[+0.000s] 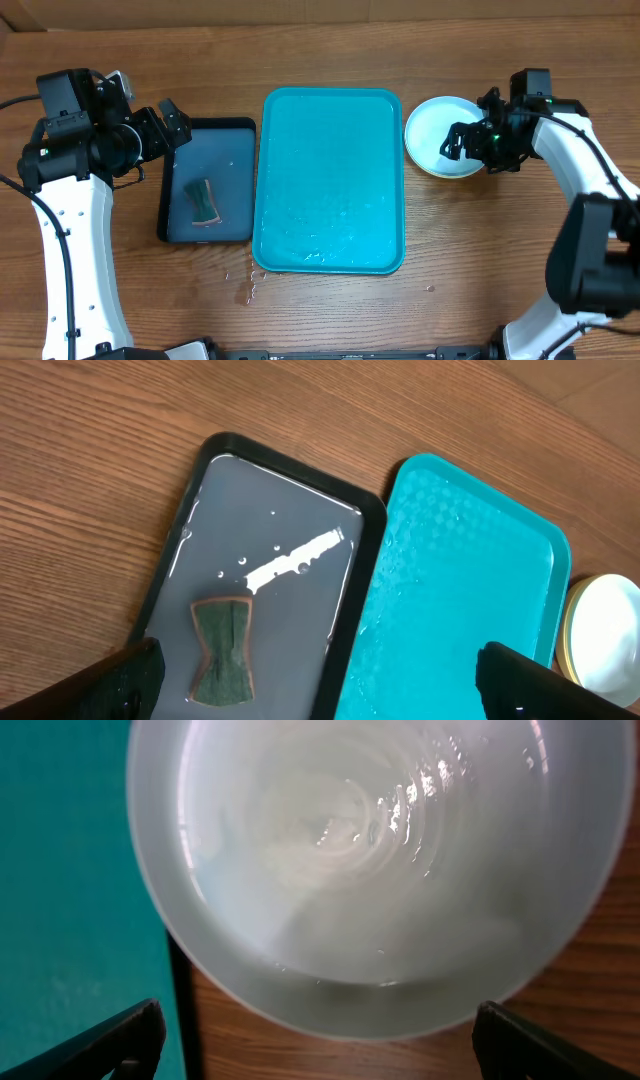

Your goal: Clean dirty plates on tray and stack at the side

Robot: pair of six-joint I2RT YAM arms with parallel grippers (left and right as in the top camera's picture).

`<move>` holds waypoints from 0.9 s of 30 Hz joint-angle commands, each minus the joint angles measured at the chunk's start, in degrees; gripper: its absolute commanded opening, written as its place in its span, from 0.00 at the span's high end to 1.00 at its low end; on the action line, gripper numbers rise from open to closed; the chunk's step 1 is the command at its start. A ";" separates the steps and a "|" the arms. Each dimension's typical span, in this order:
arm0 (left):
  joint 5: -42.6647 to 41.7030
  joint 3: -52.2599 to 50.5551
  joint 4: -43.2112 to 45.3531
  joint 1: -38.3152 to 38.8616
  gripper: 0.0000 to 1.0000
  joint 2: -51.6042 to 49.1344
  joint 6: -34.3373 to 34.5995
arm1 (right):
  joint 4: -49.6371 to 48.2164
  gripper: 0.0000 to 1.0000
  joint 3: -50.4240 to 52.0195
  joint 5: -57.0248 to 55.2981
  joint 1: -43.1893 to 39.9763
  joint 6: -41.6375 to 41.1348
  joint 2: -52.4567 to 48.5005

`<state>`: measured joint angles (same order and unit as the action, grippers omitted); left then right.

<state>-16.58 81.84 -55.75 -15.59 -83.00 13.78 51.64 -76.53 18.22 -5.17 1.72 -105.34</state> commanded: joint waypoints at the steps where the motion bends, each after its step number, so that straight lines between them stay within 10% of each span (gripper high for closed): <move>1: -0.83 0.55 0.11 -0.13 0.00 0.79 0.57 | -0.39 0.00 -0.31 0.94 0.02 0.48 10.86; 27: -0.83 0.55 0.11 -0.15 0.00 0.79 0.57 | -0.74 0.00 -0.28 -3.21 2.64 0.48 76.43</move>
<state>-16.56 81.84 -55.75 -15.59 -83.00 13.78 51.40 -76.47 17.43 -4.08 1.76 -33.19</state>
